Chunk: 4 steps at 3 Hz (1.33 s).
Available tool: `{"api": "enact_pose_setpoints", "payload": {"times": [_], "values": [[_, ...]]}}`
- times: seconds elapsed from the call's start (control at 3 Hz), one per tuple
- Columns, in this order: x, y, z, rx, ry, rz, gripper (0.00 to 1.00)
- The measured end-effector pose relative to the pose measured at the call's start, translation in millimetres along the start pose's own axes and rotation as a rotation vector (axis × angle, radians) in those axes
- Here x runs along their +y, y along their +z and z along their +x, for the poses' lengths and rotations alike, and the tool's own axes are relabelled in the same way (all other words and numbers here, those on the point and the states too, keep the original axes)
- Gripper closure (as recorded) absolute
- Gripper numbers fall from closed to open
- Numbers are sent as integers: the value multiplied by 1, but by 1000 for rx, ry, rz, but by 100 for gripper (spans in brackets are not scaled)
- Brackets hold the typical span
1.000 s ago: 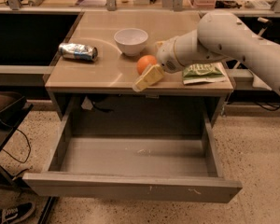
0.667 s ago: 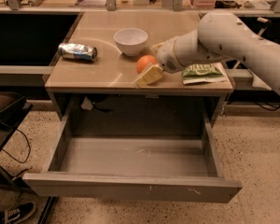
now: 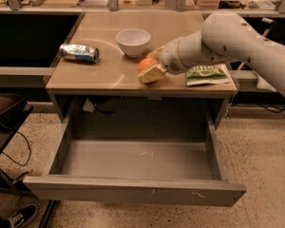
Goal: Place orange into top drawer
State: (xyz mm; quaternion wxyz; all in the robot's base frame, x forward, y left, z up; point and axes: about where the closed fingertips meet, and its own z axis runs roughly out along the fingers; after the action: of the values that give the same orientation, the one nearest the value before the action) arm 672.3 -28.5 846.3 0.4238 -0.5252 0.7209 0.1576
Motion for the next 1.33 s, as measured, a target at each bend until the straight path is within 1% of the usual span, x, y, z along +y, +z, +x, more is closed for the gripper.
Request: {"api": "enact_pose_setpoints", "payload": {"times": [0.33,0.67,1.0,1.33], "values": [[19,-12,-2,-45,-4,-2,89],[64,-48,-35,-152,-33,52,100],[119,-81,-72,-215,-77,170,100],[178,-78,-63,-198,-46,222,100]]}}
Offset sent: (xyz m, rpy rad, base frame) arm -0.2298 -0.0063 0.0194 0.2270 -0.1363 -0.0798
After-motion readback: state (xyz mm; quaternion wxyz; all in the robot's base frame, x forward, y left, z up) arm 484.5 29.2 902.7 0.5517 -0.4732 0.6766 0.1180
